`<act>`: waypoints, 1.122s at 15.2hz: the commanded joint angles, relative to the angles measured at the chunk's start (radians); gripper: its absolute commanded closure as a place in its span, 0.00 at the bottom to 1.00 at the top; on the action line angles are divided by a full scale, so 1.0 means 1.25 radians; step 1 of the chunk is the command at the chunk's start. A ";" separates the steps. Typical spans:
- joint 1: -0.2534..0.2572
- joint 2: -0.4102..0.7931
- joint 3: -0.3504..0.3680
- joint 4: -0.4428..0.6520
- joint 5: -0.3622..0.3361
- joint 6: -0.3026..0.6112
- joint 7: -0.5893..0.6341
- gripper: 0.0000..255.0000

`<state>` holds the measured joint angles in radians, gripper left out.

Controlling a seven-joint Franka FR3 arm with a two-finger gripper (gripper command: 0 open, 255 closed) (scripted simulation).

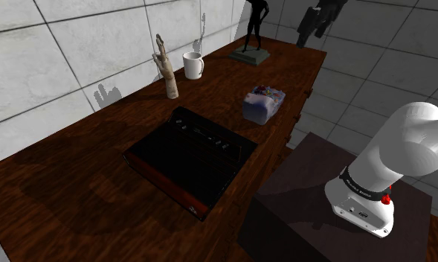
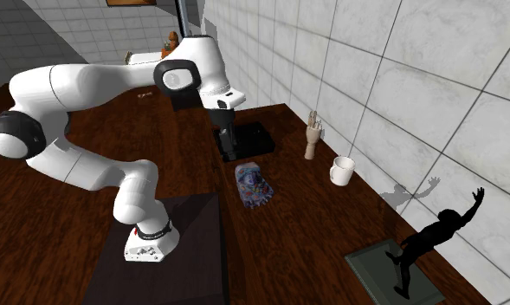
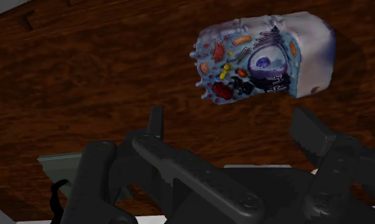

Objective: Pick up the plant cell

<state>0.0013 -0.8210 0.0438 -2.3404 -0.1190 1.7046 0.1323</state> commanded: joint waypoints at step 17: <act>0.064 0.344 0.222 -0.015 -0.050 0.089 0.112 0.00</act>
<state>0.0806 -0.4146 0.3114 -2.3587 -0.1740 1.8091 0.2674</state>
